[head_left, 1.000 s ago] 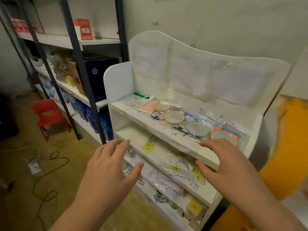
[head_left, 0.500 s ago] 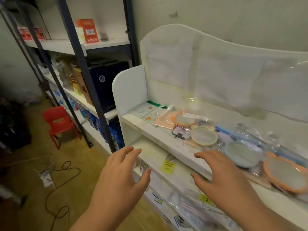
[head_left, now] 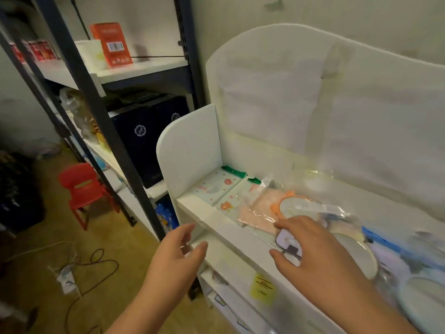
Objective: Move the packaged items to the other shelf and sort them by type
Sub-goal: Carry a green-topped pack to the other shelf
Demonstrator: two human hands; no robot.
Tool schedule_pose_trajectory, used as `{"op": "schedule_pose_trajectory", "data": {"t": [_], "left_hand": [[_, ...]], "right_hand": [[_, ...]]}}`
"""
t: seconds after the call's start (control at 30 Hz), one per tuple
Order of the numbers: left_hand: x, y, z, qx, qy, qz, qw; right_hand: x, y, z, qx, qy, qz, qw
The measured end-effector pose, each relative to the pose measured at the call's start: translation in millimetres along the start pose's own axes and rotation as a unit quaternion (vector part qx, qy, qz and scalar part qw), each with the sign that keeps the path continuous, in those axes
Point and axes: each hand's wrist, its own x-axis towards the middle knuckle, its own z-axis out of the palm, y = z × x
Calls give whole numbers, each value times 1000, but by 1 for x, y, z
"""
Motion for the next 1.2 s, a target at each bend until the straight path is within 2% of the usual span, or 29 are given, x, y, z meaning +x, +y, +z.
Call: {"op": "schedule_pose_trajectory", "data": {"t": [0.1,0.3,0.43,0.5,0.63,0.7,0.9,1.1,1.2], "left_hand": [[51,3,10,-95,-24,-28,995],[143,-6,30,-150,-80,-107,980],[188,-7,36,-229,-90,-177,953],[206,-11,34,-313,-113,-209,920],[237,-11,28,-491,-123,-275,817],[248,-9,29,-516,-120,-296,795],[256,4,35,-561,-196,-311,742],[266,-4,36,-563,-196,-289,749],[256,-9,26,-568,-219,-268,747]], "right_hand": [[18,-1,11,-22,-7,7,1000],[51,-13,41,-81,26,69,994],[81,-28,63,-109,38,95,989],[93,-36,72,-126,55,115,984],[103,-47,88,-126,69,132,981],[105,-50,93,-135,81,141,977],[107,-53,102,-182,104,154,966],[100,-47,104,-213,102,187,953],[98,-40,101,-223,99,208,947]]}}
